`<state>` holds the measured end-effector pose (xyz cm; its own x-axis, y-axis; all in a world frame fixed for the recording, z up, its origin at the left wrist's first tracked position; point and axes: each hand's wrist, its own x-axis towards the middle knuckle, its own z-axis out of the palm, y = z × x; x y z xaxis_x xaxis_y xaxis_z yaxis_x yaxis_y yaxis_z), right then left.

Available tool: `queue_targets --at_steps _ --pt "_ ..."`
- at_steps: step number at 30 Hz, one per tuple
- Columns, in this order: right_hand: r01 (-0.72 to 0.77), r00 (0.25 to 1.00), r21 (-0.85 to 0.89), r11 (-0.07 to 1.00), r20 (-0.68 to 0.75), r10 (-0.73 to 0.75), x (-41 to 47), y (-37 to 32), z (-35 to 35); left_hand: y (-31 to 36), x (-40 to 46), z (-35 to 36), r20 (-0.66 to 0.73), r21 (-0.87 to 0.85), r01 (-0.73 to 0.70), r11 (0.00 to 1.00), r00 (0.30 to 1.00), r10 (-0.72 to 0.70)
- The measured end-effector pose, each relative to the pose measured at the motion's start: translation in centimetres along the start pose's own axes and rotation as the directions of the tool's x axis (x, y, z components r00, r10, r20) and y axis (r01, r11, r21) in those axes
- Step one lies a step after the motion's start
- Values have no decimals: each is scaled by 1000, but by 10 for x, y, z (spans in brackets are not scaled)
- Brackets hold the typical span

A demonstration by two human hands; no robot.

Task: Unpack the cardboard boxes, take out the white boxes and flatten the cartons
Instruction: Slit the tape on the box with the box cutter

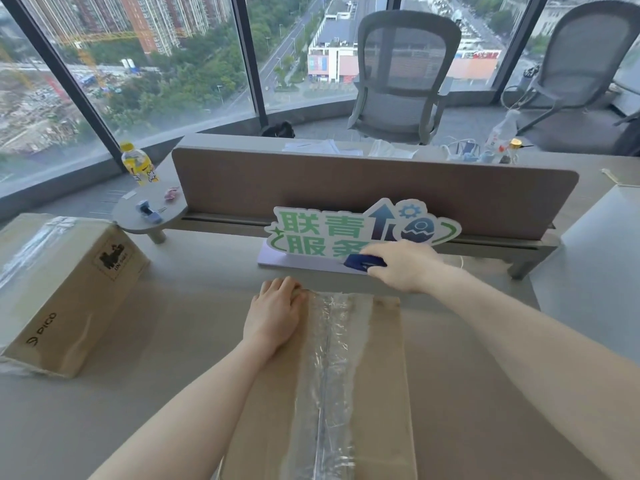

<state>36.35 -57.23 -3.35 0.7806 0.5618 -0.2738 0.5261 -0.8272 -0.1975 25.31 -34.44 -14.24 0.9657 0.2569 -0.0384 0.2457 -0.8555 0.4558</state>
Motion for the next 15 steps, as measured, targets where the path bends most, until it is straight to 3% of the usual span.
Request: queue_targets --at_steps 2,5,11,15 --pt "-53 999 200 978 14 51 -14 -20 16 0 -1 -3 -5 -36 -16 999 1000 15" --pt "-103 995 333 937 27 100 -34 -51 41 -4 -12 -9 17 -45 -89 995 996 90" --pt "-239 959 411 880 -45 281 -58 -94 74 -28 -56 -18 207 141 -330 933 932 298" --pt "-381 909 291 878 -55 413 -55 -122 68 -37 -68 -24 273 198 -428 882 888 370"
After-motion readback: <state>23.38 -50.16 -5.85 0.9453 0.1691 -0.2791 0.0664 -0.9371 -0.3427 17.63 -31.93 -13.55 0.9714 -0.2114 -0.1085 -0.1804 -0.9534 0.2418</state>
